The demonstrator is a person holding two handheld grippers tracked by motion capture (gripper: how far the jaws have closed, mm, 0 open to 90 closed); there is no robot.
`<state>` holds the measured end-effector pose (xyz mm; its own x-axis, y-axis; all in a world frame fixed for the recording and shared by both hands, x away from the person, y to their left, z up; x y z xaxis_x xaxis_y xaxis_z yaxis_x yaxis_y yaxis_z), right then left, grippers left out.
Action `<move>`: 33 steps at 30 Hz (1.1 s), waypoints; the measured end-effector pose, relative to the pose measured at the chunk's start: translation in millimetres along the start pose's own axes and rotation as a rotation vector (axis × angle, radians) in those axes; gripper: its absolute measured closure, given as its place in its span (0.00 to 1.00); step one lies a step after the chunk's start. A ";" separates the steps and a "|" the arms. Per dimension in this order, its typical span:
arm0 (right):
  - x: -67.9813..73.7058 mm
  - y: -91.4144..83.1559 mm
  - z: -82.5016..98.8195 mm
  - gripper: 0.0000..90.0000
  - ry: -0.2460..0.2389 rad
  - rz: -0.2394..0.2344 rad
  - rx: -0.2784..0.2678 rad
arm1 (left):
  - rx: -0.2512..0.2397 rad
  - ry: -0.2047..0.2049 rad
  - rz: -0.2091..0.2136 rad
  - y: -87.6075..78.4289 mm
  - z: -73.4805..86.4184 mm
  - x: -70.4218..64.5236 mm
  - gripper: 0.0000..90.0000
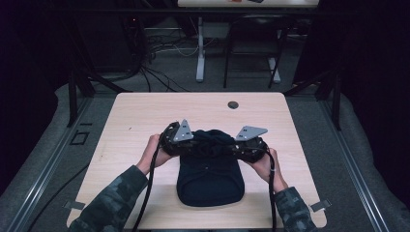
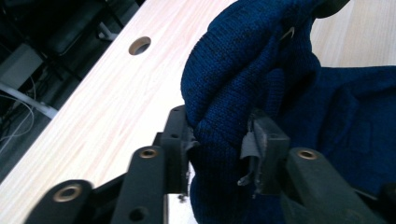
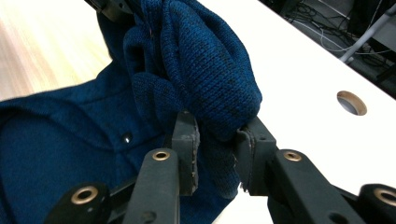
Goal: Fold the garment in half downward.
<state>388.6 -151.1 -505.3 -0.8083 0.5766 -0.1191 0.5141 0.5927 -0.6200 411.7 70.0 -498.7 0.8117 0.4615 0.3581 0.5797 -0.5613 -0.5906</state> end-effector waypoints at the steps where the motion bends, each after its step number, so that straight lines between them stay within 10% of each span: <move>1: 0.9 0.0 1.3 0.79 -0.003 0.001 0.004 | -0.001 -0.005 0.003 -0.2 0.7 -0.9 0.67; 6: 6.8 -1.9 6.2 0.80 -0.024 0.015 -0.011 | -0.007 -0.054 0.041 -2.4 5.6 -4.0 0.56; 33: 46.5 -6.2 44.2 0.78 -0.057 -0.057 0.050 | -0.050 -0.076 0.147 -12.5 46.5 -51.1 0.72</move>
Point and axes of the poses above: each handheld gripper's, and its own axes: y roughly forward along the jaws, z roughly out of its underside, x roughly to its left, the point moved 4 cm from there along y, roughly forward along the jaws, and after that the axes turned 5 degrees about -z, right-handed, at the moved point
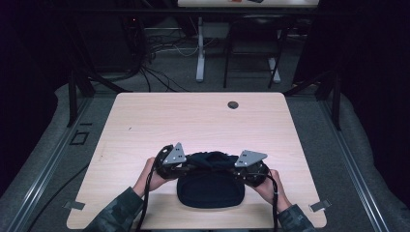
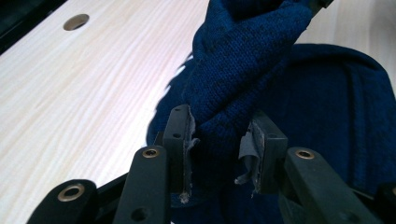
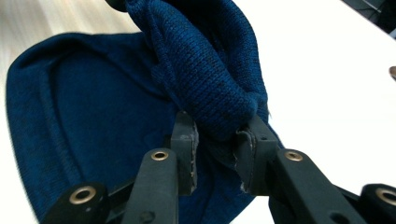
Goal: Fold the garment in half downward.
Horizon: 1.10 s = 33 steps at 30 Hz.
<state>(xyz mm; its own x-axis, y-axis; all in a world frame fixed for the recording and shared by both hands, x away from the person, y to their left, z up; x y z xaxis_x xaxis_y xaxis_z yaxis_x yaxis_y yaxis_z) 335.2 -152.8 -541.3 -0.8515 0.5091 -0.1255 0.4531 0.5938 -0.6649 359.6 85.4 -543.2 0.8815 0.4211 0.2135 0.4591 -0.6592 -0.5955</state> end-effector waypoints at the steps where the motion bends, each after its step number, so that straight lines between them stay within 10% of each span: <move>1: 1.4 0.3 1.1 0.78 -0.005 -0.007 0.005 | 0.000 -0.003 0.003 0.0 1.9 -2.1 0.72; 18: 28.7 5.9 23.3 0.70 0.019 -0.081 0.066 | 0.055 -0.082 0.097 2.2 32.2 -28.4 0.69; 33: 37.9 -19.4 36.7 0.56 0.117 -0.074 0.056 | 0.029 -0.138 0.090 -32.1 38.2 -38.5 0.42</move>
Point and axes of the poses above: each handheld gripper's, and its own axes: y roughly forward along the jaws, z roughly out of its underside, x roughly to its left, the point moved 4 cm from there along y, roughly forward along the jaws, and after that the axes turned 5 degrees about -z, right-handed, at the moved point
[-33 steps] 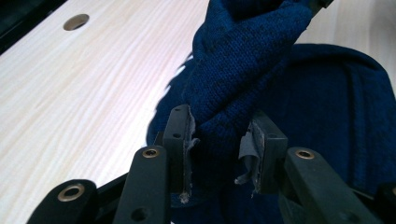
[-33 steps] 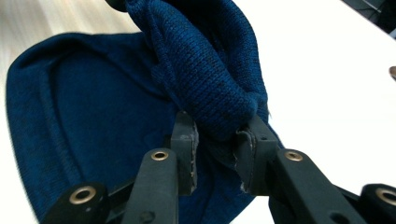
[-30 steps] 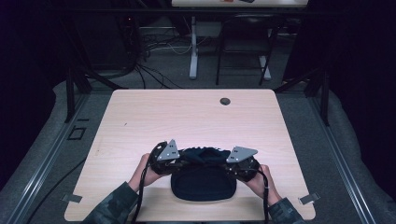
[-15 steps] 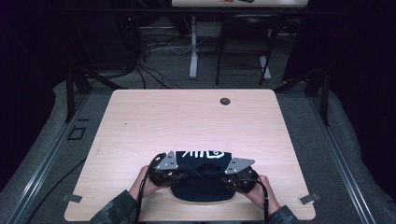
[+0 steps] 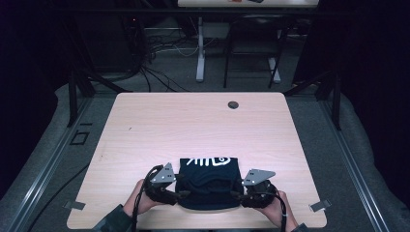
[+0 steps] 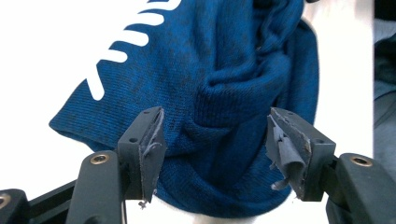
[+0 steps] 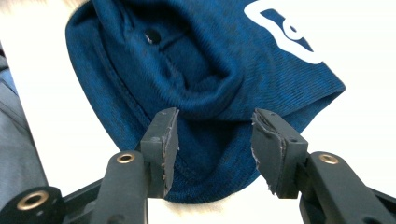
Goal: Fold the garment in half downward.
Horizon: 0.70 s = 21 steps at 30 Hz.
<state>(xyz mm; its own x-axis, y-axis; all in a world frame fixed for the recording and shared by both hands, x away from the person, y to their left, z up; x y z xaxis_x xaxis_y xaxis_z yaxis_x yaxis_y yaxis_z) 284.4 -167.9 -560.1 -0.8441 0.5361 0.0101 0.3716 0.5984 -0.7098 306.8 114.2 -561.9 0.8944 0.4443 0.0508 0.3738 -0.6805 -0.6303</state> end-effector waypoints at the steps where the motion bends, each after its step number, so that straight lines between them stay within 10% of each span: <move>1: -0.5 -1.8 -1.6 0.56 0.004 0.003 -0.014 | -0.012 -0.006 -0.002 -3.6 -1.2 0.4 0.41; 11: -16.4 -5.6 -26.7 0.56 0.032 0.027 -0.077 | -0.067 -0.079 -0.103 -6.0 -17.8 22.6 0.40; 21: -27.5 24.9 -26.1 0.52 0.075 0.002 -0.018 | 0.060 -0.058 -0.098 28.0 -6.8 17.3 0.39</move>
Point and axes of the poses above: each handheld gripper's, and its own axes: y roughly forward along the jaws, z roughly out of its underside, x roughly to its left, the point moved 4 cm from there along y, roughly forward along the jaws, and after that the axes turned 5 degrees about -z, right-handed, at the moved point
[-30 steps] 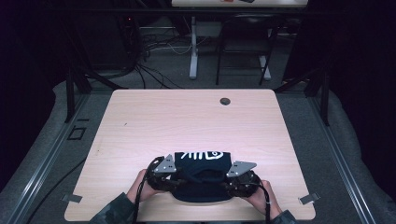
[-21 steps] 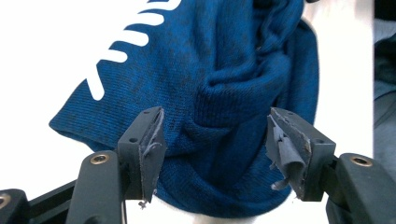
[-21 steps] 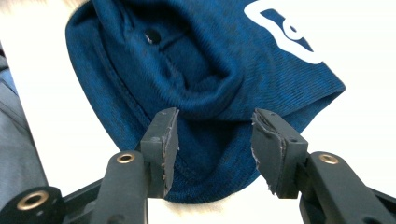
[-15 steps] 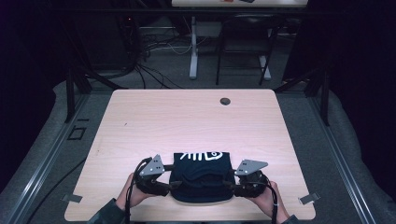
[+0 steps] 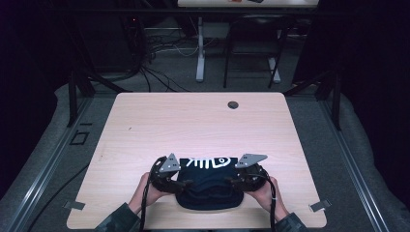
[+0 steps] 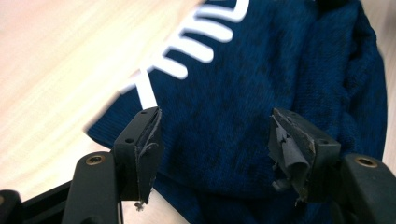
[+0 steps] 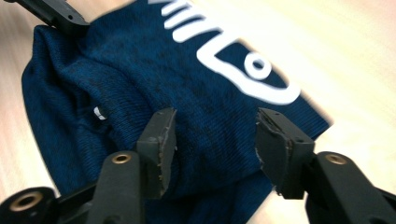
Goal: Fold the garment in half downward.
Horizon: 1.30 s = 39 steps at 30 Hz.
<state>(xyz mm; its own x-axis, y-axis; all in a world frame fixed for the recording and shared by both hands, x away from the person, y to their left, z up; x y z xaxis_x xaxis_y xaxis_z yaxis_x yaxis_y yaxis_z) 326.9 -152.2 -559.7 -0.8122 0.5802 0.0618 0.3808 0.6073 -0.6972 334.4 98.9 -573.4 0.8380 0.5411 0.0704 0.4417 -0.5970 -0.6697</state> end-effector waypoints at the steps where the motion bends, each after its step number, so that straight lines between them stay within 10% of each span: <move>1: 0.0 1.1 3.1 0.51 0.005 -0.006 0.009 | 0.000 0.000 0.000 0.0 0.0 0.0 0.39; 39: 2.9 20.1 38.1 0.26 0.078 -0.032 0.080 | 0.093 0.037 -0.045 20.0 22.5 5.0 0.19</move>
<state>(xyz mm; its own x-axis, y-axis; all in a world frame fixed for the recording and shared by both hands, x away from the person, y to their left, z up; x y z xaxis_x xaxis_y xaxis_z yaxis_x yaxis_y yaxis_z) 315.4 -159.0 -600.8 -0.7852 0.6035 0.1386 0.3158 0.5828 -0.7487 340.1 103.0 -603.1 0.8302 0.5425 0.1282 0.4487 -0.5139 -0.7312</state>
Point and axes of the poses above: each handheld gripper's, and its own axes: y roughly forward along the jaws, z roughly out of its underside, x roughly to its left, the point moved 4 cm from there along y, roughly forward along the jaws, and after that the axes turned 5 degrees about -z, right-handed, at the moved point
